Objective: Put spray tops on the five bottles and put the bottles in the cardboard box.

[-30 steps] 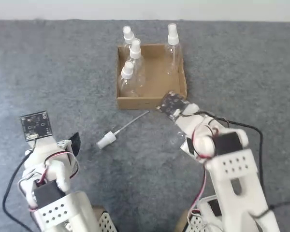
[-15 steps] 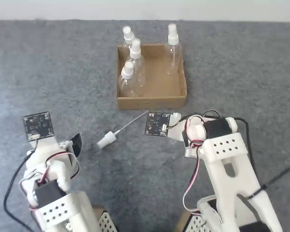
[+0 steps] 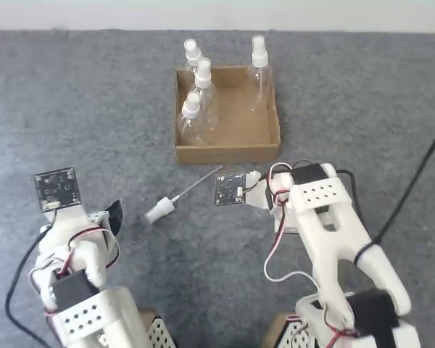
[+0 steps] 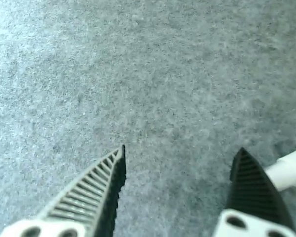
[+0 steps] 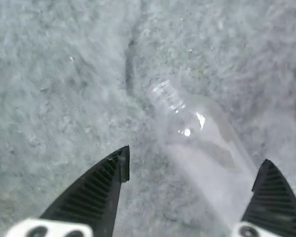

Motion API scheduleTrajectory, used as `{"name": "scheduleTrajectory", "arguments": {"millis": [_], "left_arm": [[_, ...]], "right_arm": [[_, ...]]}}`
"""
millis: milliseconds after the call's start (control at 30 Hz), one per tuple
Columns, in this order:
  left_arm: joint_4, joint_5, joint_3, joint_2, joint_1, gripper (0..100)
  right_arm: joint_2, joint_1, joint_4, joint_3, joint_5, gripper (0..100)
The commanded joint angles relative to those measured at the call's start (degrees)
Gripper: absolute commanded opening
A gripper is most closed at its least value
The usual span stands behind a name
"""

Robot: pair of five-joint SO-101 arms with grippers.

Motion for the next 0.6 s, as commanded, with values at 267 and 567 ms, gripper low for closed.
{"name": "scheduleTrajectory", "arguments": {"millis": [267, 567], "left_arm": [[-1.49, 0.79, -0.48, -0.88, -0.26, 32], [-1.41, 0.70, -0.48, -0.88, -0.26, 32]], "right_arm": [[3.38, 0.75, -2.24, -3.69, -1.67, 14.9], [3.12, 0.75, -2.24, -3.69, -17.93, 15.2]]}}
